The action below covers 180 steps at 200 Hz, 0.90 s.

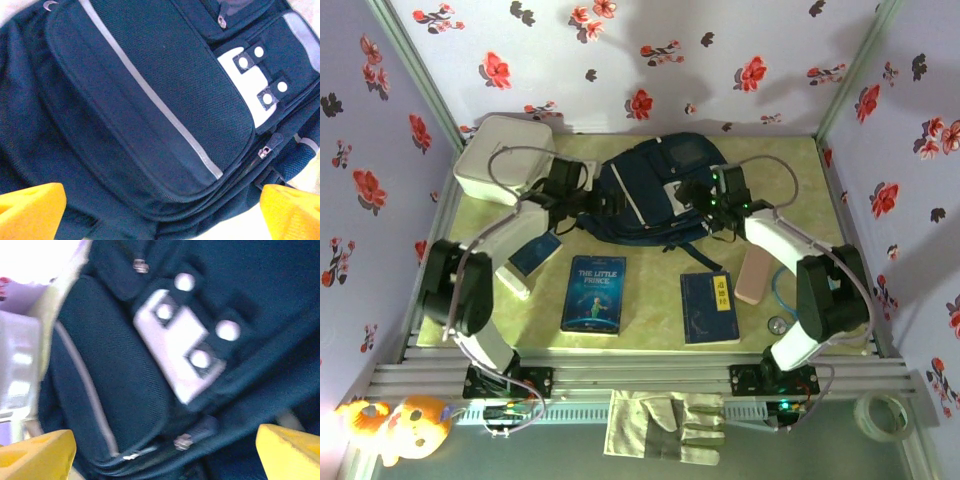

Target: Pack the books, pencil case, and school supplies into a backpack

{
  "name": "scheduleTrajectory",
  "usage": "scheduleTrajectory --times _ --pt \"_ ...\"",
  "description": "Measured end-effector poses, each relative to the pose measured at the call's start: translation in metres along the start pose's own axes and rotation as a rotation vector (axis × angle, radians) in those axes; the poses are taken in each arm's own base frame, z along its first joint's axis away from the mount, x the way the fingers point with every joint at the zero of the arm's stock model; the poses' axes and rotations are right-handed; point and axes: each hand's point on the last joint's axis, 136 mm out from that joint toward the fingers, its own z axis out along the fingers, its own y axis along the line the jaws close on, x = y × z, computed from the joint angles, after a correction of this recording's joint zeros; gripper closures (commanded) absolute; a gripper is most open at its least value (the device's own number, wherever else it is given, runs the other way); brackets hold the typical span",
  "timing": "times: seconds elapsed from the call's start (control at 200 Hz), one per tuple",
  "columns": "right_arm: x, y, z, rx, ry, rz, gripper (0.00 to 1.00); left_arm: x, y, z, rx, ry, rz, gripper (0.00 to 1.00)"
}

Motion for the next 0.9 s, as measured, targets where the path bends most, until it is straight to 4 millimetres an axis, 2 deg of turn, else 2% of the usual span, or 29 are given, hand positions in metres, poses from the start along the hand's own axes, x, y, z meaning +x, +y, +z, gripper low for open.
scheduleTrajectory --times 0.07,0.185,0.31,0.37,0.535,0.615,0.9 --pt "0.003 -0.019 -0.003 0.068 -0.010 0.013 0.07 -0.003 -0.004 0.019 0.008 0.033 0.004 0.07" --pt "0.000 -0.038 -0.005 0.148 -0.032 0.022 0.09 -0.003 -0.007 0.050 0.011 0.080 0.005 0.09" --pt "-0.007 -0.054 -0.003 0.195 -0.051 0.042 0.11 0.010 0.000 0.075 -0.008 0.142 -0.008 0.09" --pt "-0.007 -0.063 0.004 0.215 -0.043 0.053 0.16 0.019 0.005 0.082 -0.021 0.171 -0.016 0.10" --pt "0.000 -0.085 0.035 0.254 0.012 0.078 0.24 0.022 0.007 0.085 -0.037 0.175 -0.028 0.14" --pt "0.000 -0.088 0.051 0.253 0.040 0.081 0.27 0.027 0.008 0.086 -0.050 0.171 -0.047 0.14" --pt "-0.049 -0.063 0.096 0.189 0.003 -0.023 0.27 0.050 0.000 0.074 -0.082 0.173 -0.084 0.14"
